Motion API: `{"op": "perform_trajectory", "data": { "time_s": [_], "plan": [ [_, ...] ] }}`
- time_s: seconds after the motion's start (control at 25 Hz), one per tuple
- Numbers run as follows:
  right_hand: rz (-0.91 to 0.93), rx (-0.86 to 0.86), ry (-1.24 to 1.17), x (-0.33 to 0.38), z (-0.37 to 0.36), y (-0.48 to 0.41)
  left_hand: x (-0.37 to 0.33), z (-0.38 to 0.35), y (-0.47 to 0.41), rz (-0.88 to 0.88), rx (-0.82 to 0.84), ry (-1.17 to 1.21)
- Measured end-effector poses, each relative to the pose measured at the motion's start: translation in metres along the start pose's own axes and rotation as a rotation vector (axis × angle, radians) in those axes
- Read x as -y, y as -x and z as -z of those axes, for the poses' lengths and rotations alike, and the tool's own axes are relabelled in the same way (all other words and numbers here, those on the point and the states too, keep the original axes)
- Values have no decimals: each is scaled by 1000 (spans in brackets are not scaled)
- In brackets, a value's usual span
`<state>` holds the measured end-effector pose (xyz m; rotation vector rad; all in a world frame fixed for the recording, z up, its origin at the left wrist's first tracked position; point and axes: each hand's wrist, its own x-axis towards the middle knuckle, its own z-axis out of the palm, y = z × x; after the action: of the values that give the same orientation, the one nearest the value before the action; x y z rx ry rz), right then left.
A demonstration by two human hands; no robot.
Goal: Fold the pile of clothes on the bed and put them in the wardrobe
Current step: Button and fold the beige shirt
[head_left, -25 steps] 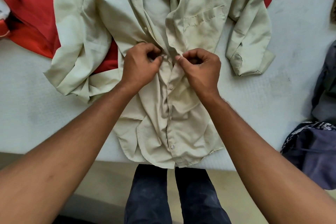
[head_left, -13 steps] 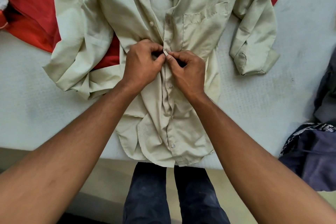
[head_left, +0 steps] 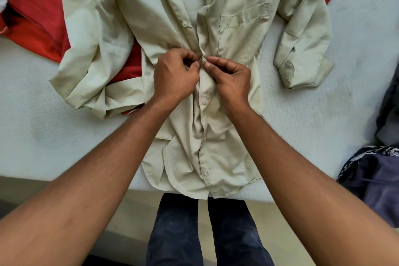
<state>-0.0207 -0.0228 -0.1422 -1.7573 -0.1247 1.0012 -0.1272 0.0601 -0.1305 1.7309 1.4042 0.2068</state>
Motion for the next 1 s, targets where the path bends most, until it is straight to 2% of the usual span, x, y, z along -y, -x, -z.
{"op": "perform_trajectory", "data": {
  "time_s": [0.08, 0.2, 0.52, 0.8, 1.0],
  "plan": [
    [-33, -9, -75, 0, -1, 0, -2, 0, 2, 144, -12, 193],
    [14, 6, -22, -2, -3, 3, -7, 0, 4, 320, 18, 436],
    [102, 43, 82, -9, -2, 4, -15, 12, -1, 412, 148, 519],
    [45, 42, 14, -9, -1, 1, -14, 5, -3, 354, 126, 428],
    [36, 42, 38, -9, -3, -2, -14, 11, -6, 418, 179, 502]
  ]
}}
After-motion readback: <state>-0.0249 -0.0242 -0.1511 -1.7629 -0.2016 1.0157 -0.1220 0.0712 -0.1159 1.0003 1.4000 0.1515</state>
